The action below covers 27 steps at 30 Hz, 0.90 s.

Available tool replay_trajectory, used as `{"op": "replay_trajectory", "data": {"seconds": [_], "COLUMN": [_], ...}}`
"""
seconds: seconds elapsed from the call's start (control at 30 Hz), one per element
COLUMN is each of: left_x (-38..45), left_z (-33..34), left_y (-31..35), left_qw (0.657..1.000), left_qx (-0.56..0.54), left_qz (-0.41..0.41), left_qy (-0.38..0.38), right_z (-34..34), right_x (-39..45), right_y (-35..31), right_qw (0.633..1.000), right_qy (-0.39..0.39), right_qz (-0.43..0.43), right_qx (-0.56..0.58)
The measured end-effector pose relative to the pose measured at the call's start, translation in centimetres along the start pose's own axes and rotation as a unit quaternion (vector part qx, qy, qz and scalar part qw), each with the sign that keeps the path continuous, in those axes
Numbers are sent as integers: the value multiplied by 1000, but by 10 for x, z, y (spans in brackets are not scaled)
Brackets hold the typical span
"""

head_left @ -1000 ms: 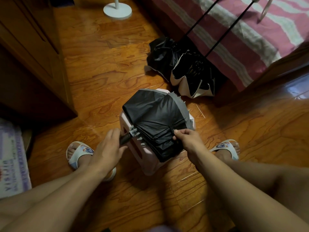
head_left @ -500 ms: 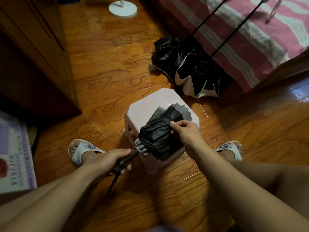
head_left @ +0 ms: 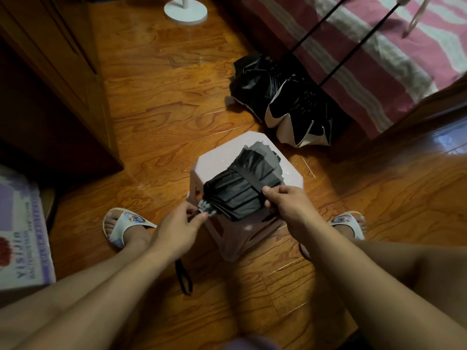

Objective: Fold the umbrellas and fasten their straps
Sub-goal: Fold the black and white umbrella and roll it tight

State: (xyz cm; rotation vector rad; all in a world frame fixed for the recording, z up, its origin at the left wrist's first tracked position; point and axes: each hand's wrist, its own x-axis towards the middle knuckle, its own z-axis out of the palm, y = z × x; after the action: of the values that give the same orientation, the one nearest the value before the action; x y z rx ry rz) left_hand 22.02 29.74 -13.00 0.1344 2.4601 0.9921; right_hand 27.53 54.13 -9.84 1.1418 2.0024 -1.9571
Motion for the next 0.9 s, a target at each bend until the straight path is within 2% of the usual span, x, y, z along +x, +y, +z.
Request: {"op": "replay_trajectory", "data": {"seconds": [0.13,0.2,0.3,0.37,0.53,0.57,0.7,0.8,0.83,0.9], "left_x": [7,10,15,13,-3,-6,-18,-22,-22,-19], "left_z": [-9,-10,-12,-12,-1,0,-5,0,4,10], "left_y": [-3,-4,-9,-6,15,18,27,24,21,12], "left_qw": [1000,991,953,945,951,941,856,816,822,866], "left_qx": [-6,-111,-257,-271,-242,-271,-437,-469,-444,-351], "left_qz": [8,-31,-96,-104,-83,-92,-124,-183,-199,-200], "left_qy": [-30,-70,-129,-150,-170,-181,-246,-284,-294,-293], "right_z": [-5,-5,-2,0,1,1,1,7,11,18], "right_x": [-10,-10,-5,-1,10,10,8,13,15,15], "right_y": [11,15,13,12,14,13,-6,-10,-6,1], "right_qw": [1000,999,999,999,998,998,995,997,998,998], "right_qy": [-9,-12,-19,-10,-5,-10,-32,-23,-14,6], "right_qz": [22,21,13,13,36,37,-6,10,31,58], "right_qx": [20,33,31,36,43,47,92,70,54,38]}}
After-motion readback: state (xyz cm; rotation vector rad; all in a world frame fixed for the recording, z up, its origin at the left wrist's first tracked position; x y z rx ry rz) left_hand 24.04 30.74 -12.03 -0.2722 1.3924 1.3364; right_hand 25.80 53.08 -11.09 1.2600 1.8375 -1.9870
